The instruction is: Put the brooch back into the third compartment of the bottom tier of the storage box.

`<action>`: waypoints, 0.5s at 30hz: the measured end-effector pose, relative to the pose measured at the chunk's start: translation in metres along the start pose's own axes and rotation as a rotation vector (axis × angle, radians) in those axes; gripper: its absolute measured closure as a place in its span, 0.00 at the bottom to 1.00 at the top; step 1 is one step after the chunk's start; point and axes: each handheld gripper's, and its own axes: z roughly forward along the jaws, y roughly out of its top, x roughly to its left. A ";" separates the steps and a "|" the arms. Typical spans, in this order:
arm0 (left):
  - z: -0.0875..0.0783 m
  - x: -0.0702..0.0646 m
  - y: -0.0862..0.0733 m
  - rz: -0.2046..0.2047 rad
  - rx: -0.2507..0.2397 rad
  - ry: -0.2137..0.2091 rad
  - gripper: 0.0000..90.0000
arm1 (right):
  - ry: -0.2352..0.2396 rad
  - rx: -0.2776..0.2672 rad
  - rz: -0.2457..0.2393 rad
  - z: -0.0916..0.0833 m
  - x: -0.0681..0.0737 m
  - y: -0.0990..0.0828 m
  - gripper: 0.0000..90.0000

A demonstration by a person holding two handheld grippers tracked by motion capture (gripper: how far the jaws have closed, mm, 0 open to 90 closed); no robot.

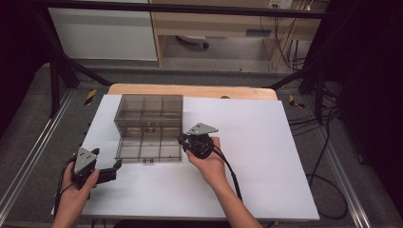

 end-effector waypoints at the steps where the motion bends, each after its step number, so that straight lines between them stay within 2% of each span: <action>1: 0.000 0.000 0.000 0.000 -0.001 0.001 0.07 | -0.002 -0.003 0.003 0.000 -0.001 0.000 0.82; 10: 0.000 0.000 0.001 0.004 -0.002 0.002 0.07 | -0.030 -0.017 0.020 -0.008 -0.009 0.001 0.80; 15: -0.002 0.000 0.001 0.006 -0.006 0.005 0.07 | -0.054 -0.024 0.046 -0.013 -0.017 0.001 0.78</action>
